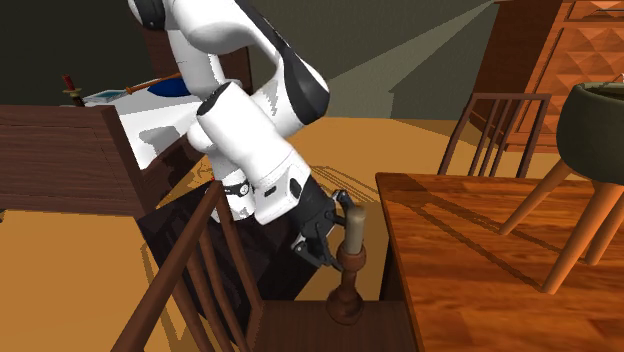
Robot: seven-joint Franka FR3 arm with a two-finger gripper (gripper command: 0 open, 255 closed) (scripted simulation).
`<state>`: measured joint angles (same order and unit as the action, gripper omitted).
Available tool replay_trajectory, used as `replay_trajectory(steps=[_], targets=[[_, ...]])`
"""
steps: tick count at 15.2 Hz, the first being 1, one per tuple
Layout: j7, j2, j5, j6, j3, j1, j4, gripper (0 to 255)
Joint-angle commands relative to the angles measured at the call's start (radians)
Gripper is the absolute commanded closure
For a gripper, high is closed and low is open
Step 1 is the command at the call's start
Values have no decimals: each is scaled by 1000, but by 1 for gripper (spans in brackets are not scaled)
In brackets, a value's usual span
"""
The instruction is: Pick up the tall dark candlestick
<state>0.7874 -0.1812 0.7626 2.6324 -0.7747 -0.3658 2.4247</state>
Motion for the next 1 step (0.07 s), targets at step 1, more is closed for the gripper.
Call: replay_trajectory(steps=[1], targets=[[-14, -4, -14, -4, 5, 5, -4, 255]])
